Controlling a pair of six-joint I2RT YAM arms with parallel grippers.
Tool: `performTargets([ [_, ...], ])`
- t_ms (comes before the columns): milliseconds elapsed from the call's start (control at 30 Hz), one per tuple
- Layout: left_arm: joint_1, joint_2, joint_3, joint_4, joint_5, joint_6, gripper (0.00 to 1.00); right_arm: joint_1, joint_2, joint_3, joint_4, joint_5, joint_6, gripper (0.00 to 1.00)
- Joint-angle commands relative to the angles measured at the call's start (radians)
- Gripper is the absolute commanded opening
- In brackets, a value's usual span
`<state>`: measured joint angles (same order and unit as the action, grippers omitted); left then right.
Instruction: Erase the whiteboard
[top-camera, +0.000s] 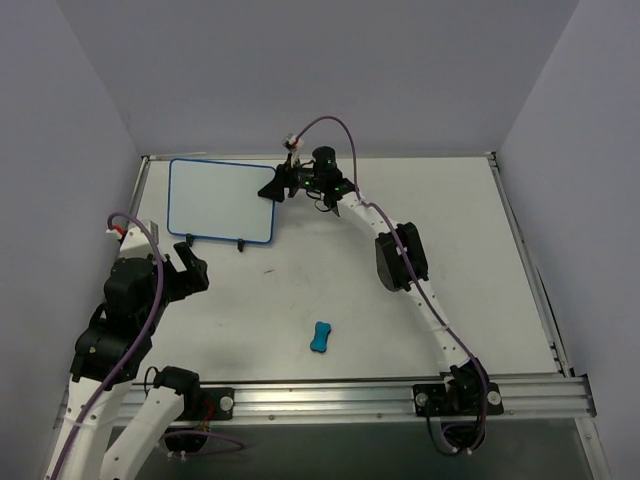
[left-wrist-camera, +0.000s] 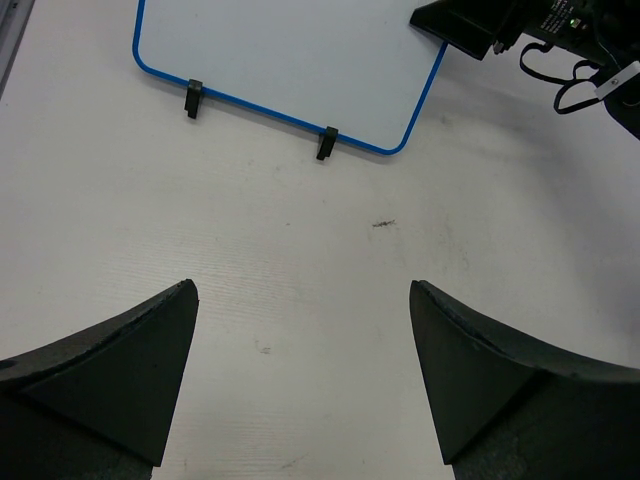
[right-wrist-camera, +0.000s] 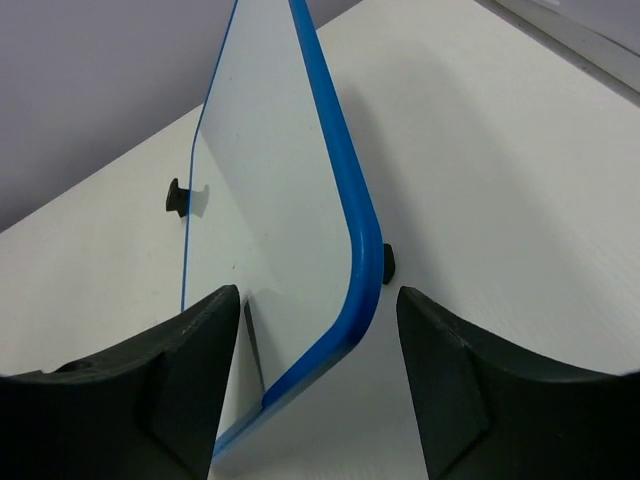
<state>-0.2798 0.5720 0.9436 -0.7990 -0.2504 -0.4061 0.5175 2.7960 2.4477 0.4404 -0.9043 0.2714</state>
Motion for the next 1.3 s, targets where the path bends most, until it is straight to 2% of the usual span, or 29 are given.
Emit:
performTargets([
  [0, 0.007, -0.008, 0.004, 0.055, 0.017, 0.016, 0.94, 0.001, -0.026, -0.01, 0.029, 0.001, -0.031, 0.61],
  [233, 0.008, -0.006, 0.004, 0.057, 0.019, 0.016, 0.94, 0.007, -0.055, -0.05, 0.079, 0.008, -0.009, 0.78],
  [267, 0.008, -0.008, 0.004, 0.058, 0.019, 0.016, 0.94, 0.006, -0.068, -0.061, 0.092, -0.001, -0.002, 0.86],
  [333, 0.011, -0.006, 0.004, 0.058, 0.019, 0.016, 0.94, 0.006, -0.084, -0.087, 0.115, -0.013, 0.012, 0.92],
  [367, 0.013, -0.004, 0.004, 0.057, 0.019, 0.016, 0.94, 0.006, -0.104, -0.093, 0.109, -0.021, 0.005, 0.99],
  [567, 0.027, -0.003, 0.004, 0.06, 0.026, 0.02, 0.94, 0.0, -0.228, -0.217, 0.122, -0.044, -0.014, 1.0],
  [733, 0.03, -0.003, 0.001, 0.064, 0.036, 0.021, 0.94, -0.042, -0.299, -0.335, 0.306, -0.114, 0.124, 1.0],
  [867, 0.031, 0.003, 0.004, 0.06, 0.025, 0.02, 0.94, -0.08, -0.363, -0.445, 0.36, -0.131, 0.161, 1.0],
  [967, 0.044, 0.006, 0.006, 0.061, 0.019, 0.018, 0.94, -0.114, -0.447, -0.533, 0.308, -0.084, 0.088, 1.0],
  [1100, 0.074, 0.009, 0.006, 0.064, 0.031, 0.021, 0.94, -0.166, -0.578, -0.683, 0.102, 0.034, -0.066, 1.0],
  [1267, 0.12, 0.02, 0.004, 0.073, 0.063, 0.026, 0.94, -0.192, -0.725, -0.746, -0.175, 0.256, -0.26, 1.0],
])
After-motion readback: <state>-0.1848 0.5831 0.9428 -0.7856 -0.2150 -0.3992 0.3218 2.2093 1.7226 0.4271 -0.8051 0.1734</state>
